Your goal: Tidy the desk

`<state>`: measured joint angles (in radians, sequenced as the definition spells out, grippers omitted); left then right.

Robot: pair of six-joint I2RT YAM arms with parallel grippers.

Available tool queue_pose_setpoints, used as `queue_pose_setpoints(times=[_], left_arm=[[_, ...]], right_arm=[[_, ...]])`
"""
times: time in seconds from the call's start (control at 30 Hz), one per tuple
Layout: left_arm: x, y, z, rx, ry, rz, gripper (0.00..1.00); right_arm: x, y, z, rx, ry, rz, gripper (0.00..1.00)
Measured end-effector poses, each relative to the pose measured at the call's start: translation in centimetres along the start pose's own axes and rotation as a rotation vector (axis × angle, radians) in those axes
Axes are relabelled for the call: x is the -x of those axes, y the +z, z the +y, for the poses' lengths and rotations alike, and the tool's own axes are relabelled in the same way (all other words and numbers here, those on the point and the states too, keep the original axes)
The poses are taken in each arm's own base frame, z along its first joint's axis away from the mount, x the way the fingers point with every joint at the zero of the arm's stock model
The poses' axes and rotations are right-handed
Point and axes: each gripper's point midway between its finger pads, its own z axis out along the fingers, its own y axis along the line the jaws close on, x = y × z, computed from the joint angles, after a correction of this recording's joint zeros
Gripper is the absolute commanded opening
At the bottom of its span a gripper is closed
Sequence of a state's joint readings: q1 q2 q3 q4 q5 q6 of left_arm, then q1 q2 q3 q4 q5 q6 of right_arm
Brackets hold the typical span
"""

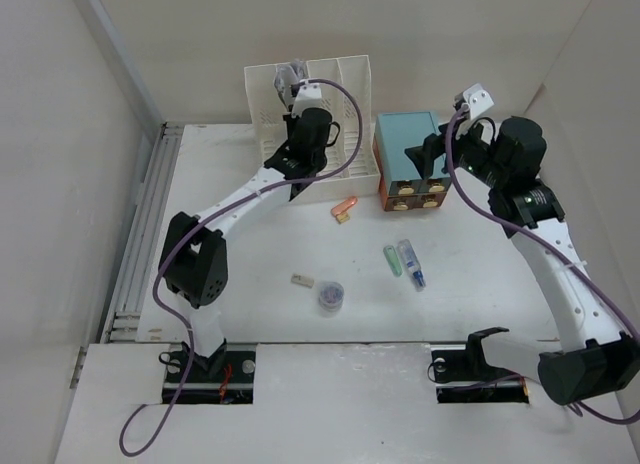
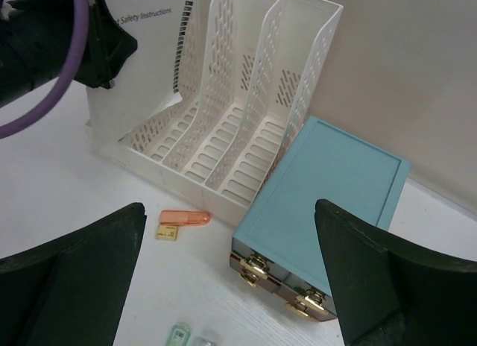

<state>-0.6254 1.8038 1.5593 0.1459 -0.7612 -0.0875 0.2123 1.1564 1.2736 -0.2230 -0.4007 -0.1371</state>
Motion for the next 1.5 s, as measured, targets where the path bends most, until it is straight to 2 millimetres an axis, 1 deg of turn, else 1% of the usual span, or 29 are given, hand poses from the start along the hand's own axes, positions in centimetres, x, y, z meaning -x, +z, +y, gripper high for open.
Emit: queue_pose_setpoints(times=[0.17,0.27,0.33,0.57,0.63,0.7,0.8,0.9,1.1,1.3,1.5], left_arm=[[-1.8,1.7,-1.7,-0.054,0.015,0.024,0.0],[-2.4,2.3,-2.1,-0.061,0.017,0.025,0.0],[-2.4,2.6,-2.3,-0.06,0.019,0.019,0.0],[-1.1,3.6,-2.6,-0.031,-0.007,-0.065,0.0],[-0.9,3.8,-2.6,-0.02,-0.018,-0.086,0.0],[-1.3,4.0,-2.5,-0.014,-0.027,-0.103,0.0],[-2.8,4.1,-2.2,-0.008,-0.024,-0.105,0.0],[-4.9,4.1,-1.8,-0.002,-0.014,-0.098,0.0],[-4.7,4.0,-1.5,0.009,-0.071,-0.155,0.0],[-4.5,4.1,-1.3,0.016,-0.082,-0.171,0.0],[-4.6,5.1,-0.5,0.042,-0.085,-0.177,0.0]], right_arm=[[-0.5,0.4,-0.2,0.0,0.004,0.009,1.0],[-1.1,0.6,-0.1,0.006,0.01,0.021,1.0],[-1.3,0.7,-0.1,0.014,0.013,0.025,1.0],[-1.7,1.1,0.3,0.039,0.02,0.036,1.0],[-1.8,1.2,0.4,0.049,0.019,0.037,1.0],[-1.9,1.2,0.5,0.057,0.02,0.039,1.0],[-2.2,1.3,0.8,0.072,0.019,0.043,1.0],[-2.6,1.4,1.0,0.087,0.017,0.051,1.0],[-3.2,1.7,1.2,0.11,0.015,0.063,1.0],[-3.4,1.9,1.3,0.117,0.016,0.067,1.0],[-3.4,1.9,1.5,0.129,0.017,0.065,1.0]])
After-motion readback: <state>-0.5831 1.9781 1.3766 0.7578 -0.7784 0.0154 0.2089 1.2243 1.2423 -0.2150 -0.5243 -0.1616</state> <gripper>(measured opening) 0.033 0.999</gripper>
